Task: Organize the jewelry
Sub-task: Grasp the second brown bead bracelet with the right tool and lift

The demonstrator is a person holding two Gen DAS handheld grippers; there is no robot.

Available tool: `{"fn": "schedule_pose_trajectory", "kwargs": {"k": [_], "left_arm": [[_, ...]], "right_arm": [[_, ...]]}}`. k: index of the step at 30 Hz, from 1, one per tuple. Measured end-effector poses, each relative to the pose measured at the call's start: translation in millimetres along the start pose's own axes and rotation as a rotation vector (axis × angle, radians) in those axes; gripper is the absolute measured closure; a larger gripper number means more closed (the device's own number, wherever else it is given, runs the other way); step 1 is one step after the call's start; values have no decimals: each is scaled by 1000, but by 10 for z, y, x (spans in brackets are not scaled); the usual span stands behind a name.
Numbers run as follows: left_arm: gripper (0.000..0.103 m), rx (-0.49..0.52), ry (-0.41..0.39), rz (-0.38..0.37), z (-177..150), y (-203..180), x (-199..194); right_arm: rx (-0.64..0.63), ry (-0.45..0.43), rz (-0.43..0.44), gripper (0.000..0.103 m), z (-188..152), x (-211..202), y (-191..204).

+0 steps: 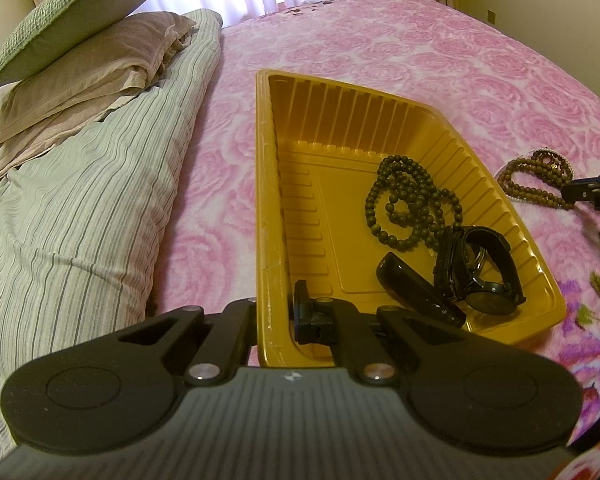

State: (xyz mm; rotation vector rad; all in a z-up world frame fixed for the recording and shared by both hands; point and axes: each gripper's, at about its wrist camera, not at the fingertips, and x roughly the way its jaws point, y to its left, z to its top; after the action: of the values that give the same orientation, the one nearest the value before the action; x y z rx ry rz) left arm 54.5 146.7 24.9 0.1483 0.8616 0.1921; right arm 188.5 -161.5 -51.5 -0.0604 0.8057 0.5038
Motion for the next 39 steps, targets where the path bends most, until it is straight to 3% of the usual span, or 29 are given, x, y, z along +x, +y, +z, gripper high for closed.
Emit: {"fn": "schedule_pose_trajectory", "kwargs": {"k": [5, 17, 21, 26, 30, 34, 39], "left_arm": [[101, 0, 0, -1, -1, 3, -2], [101, 2, -2, 1, -7, -14, -5], [101, 1, -4, 2, -13, -32, -16], [101, -1, -4, 1, -20, -34, -27], [101, 0, -4, 0, -13, -28, -32], [101, -2, -4, 0, -13, -26, -32], [101, -3, -3, 0, -10, -22, -37]], "right_arm": [[-16, -10, -3, 96, -24, -73, 23], [-126, -128, -56, 97, 103, -560, 125], [-90, -52, -69, 97, 89, -601, 17], [36, 48, -75, 97, -215, -416, -253], [64, 8, -54, 96, -356, -376, -358], [30, -20, -58, 84, -378, -310, -317], [-19, -45, -86, 84, -422, -260, -265]]}}
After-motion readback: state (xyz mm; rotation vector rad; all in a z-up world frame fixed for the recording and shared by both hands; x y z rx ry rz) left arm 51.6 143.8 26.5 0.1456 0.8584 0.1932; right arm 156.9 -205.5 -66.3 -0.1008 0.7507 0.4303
